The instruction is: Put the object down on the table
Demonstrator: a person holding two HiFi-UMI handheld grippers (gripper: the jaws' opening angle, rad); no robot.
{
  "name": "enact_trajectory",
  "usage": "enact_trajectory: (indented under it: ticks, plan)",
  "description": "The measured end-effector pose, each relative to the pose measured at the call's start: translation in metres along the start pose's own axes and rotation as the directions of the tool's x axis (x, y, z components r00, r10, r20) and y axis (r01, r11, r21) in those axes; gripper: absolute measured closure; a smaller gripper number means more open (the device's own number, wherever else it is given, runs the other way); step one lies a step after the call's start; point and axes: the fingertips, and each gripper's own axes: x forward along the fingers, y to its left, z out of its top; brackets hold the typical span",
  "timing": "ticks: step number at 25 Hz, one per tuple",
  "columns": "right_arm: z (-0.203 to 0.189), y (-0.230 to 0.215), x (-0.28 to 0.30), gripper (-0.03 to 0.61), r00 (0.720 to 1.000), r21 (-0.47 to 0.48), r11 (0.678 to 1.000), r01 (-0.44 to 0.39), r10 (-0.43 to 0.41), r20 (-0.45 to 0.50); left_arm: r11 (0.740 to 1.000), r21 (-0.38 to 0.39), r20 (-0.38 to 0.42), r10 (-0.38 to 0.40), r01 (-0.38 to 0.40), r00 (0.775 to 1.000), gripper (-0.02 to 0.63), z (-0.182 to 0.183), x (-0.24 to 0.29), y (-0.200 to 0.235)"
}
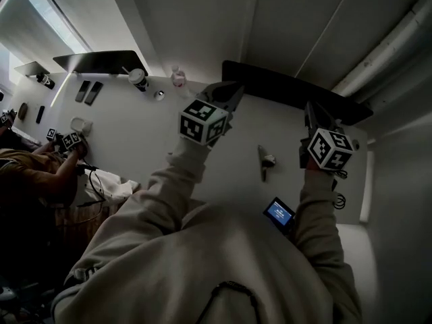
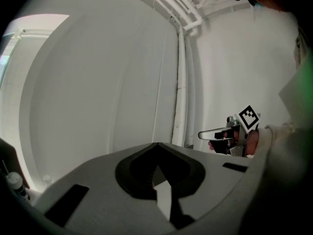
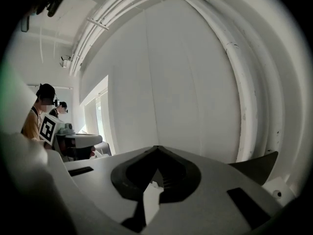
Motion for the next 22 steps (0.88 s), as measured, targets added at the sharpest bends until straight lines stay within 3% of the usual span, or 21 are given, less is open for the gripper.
enact_trajectory:
  ticks: [5, 15, 22]
  plan:
    - [0.043, 0.016, -0.026, 0.558, 0.998, -0.057, 0.998, 0.001, 0.002, 0.061, 0.999, 0.045, 0.061, -0.003, 0.000, 0.998, 0.611, 0.047, -0.016, -0.014]
    - [0.107, 0.042, -0.049, 0.558, 0.981, -0.071, 0.997, -0.031, 0.044, 0.191, 0.994, 0.105, 0.143, -0.011, -0.004, 0.990, 0.612, 0.095, -0.033, -0.018]
    - [0.113, 0.038, -0.054, 0.560, 0.978, -0.088, 0.996, -0.015, 0.034, 0.208, 0.993, 0.118, 0.161, -0.018, -0.002, 0.987, 0.611, 0.108, -0.031, -0.026]
